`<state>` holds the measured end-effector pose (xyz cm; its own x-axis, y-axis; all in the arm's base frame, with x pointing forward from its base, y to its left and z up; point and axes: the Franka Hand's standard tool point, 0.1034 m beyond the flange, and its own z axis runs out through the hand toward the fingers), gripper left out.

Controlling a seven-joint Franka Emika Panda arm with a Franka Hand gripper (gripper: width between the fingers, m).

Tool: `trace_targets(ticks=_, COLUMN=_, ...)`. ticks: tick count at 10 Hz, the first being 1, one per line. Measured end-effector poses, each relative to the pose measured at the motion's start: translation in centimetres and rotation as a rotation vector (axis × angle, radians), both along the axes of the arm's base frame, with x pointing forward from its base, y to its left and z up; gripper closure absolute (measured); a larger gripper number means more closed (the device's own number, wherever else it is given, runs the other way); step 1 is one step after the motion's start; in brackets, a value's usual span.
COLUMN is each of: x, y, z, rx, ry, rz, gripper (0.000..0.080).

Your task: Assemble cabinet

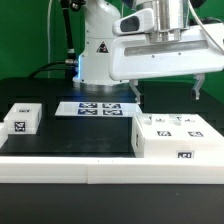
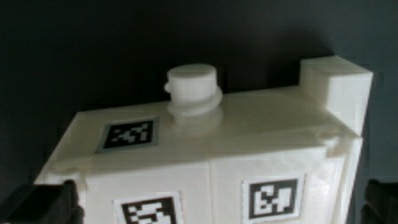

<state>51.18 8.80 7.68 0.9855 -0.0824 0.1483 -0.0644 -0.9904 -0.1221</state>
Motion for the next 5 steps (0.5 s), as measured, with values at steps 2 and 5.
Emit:
trace_targets(ticks=2, x=0.0, y=0.3, z=0.0, rx=0.046, ry=0.021, rz=-0.185, gripper=0.0002)
trace_targets(ticks=5, x=-1.2, y=1.5, z=-0.8, rx=0.072, ry=0.108, rz=-0.483, gripper=0.0002)
